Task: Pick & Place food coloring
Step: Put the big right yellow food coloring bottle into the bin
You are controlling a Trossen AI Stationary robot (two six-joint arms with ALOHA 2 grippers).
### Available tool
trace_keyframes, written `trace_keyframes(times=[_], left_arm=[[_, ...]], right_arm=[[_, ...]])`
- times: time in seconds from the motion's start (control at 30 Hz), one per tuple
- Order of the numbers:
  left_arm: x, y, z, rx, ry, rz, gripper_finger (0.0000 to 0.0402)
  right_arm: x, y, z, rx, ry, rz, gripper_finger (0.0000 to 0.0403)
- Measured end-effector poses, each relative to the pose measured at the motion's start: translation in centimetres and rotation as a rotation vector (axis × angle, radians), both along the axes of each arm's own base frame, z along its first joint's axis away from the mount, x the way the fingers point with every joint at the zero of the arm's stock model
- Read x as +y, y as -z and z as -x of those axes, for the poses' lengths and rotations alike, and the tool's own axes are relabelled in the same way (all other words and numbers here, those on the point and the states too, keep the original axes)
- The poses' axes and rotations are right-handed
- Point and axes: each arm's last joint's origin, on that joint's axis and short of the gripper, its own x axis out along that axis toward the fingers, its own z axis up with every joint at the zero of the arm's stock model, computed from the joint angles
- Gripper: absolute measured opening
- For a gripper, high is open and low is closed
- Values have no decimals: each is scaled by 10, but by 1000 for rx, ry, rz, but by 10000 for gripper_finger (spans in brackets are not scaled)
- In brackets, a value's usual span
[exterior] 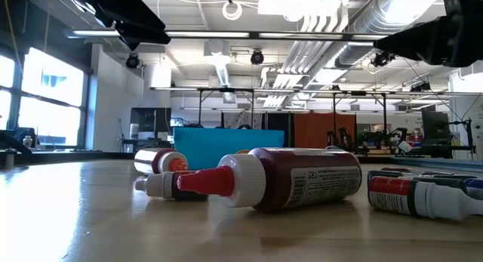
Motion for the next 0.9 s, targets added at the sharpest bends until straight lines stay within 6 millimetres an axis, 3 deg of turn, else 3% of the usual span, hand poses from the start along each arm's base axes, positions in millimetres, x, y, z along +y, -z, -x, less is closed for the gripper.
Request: trace_keyframes(times=[0.23, 0.4, 0.57, 0.77, 0.9], left_arm=[[0, 0, 0, -1, -15, -7, 161], [1, 0, 0, -1, -25, -12, 161], [1, 0, 0, -1, -22, -11, 161], [4, -6, -2, -61, -101, -156, 161], [6, -6, -4, -65, -159, -209, 161]], right_arm=[[-1, 5, -3, 48, -27, 16, 135], [-6, 5, -10, 6, -27, -138, 135], [-9, 6, -22, 20, -131, -153, 135], [-8, -15, -53, 107, -235, -130, 135], [-1, -18, -86, 290, -361, -96, 135]])
